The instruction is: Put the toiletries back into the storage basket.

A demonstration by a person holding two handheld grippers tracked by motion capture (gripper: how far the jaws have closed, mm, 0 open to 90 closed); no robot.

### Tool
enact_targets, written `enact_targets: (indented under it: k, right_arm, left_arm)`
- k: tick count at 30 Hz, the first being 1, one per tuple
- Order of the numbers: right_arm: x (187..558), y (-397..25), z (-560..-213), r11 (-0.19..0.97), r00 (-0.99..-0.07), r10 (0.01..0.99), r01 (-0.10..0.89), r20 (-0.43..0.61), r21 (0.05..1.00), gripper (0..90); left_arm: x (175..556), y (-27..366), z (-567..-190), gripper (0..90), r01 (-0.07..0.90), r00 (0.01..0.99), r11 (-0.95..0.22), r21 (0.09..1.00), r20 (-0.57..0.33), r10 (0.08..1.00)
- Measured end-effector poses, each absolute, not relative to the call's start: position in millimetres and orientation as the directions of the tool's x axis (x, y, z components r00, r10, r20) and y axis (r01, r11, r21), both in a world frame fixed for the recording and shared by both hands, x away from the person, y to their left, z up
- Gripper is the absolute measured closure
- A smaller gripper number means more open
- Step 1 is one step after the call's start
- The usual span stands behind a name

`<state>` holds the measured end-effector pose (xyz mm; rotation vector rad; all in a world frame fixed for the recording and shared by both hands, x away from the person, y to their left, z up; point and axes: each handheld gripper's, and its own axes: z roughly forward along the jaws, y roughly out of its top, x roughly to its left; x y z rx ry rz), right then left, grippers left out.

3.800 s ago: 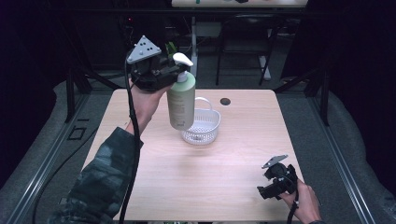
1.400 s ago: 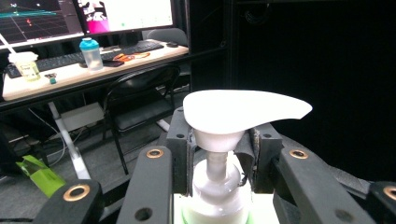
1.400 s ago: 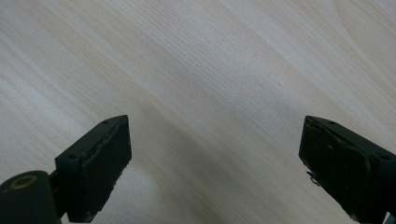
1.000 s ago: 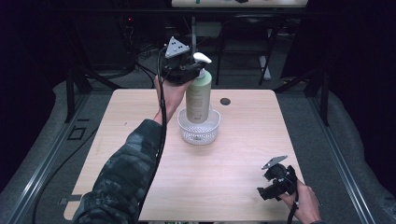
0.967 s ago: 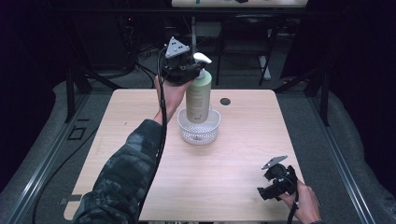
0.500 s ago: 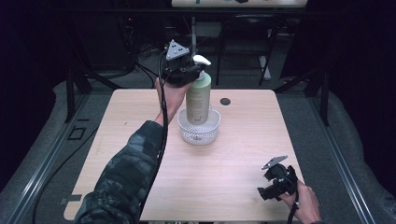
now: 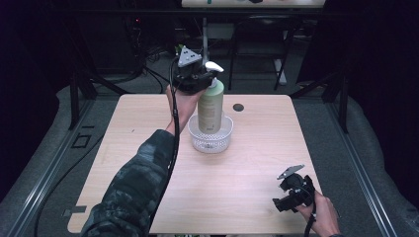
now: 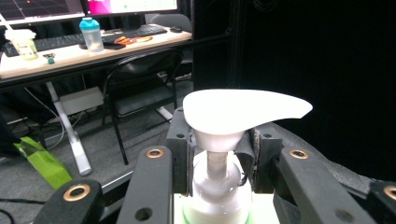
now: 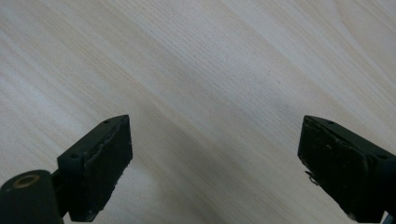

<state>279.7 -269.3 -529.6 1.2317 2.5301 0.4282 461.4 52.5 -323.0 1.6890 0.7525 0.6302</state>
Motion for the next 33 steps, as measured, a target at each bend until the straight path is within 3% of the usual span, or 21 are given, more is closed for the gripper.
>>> enact_targets:
  k: [33]
  right_arm:
    - [279.5,-270.2,-529.8,0.581,-0.588,0.8,0.713,-0.117,0.393,8.9]
  left_arm:
    - [466.7,48.7,-345.6,67.8,0.196,0.629,-0.171,0.965,0.01,0.777]
